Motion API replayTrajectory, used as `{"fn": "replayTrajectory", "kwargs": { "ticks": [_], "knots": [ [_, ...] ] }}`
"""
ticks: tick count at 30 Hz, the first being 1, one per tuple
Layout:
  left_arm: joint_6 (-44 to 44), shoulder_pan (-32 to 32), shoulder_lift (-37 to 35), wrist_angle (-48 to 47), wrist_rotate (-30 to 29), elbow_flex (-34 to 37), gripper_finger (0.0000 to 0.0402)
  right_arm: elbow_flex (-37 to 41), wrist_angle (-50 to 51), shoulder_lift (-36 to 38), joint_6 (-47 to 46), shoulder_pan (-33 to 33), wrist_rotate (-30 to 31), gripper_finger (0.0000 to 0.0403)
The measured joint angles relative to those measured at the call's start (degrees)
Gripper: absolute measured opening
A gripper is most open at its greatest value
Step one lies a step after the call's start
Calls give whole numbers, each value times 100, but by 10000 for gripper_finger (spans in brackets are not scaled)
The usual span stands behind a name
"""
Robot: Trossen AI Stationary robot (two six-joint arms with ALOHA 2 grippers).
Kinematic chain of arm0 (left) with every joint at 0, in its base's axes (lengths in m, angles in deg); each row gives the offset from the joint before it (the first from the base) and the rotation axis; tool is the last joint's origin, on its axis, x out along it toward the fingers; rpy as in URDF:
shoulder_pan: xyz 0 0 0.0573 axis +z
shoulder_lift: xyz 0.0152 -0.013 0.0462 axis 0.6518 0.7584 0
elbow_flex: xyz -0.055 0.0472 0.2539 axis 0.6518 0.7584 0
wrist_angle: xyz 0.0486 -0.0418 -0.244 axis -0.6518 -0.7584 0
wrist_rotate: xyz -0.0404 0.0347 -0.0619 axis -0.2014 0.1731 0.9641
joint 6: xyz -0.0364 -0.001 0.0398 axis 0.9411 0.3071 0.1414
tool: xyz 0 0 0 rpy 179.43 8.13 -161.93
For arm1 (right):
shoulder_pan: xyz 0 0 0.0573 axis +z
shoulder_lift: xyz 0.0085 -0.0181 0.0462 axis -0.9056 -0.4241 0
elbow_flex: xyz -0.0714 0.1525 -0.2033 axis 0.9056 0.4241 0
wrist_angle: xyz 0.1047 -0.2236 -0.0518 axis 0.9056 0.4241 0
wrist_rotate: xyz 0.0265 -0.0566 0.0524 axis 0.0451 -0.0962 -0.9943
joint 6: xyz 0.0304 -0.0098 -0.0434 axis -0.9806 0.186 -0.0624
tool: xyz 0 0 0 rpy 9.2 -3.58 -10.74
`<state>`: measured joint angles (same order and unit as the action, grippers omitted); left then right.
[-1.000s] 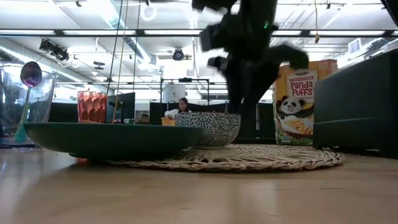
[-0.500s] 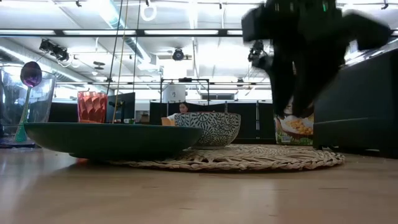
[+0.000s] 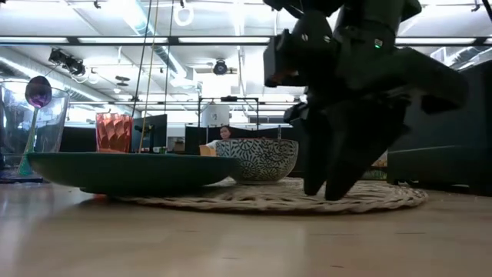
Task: Arrange a breakfast setting
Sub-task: Adjust the brown table mat on the table, then adjust the red bowl on the brown table mat
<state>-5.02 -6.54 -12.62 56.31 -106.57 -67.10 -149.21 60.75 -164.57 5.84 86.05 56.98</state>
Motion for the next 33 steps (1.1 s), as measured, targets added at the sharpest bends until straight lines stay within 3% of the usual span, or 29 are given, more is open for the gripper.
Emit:
{"fn": "replayTrajectory", "kwargs": {
  "ticks": [3,6,11,15,26,33],
  "knots": [
    [-2,-2,0,-32,4,0,119,-11,-347,79,40,4,-218,189],
    [-6,0,0,-52,2,0,119,-388,-42,119,205,9,-302,189],
    [1,0,-5,-117,0,0,119,-1158,1174,484,764,-32,523,189],
    [23,-2,-8,-185,0,0,119,-1223,1510,707,1041,-389,1006,189],
    [642,-59,-8,-614,-2,0,119,-1216,1421,164,1451,-1205,-156,151],
    [733,-193,-9,-640,0,0,119,-1214,1384,-24,1519,-1316,-221,107]
  ]
}}
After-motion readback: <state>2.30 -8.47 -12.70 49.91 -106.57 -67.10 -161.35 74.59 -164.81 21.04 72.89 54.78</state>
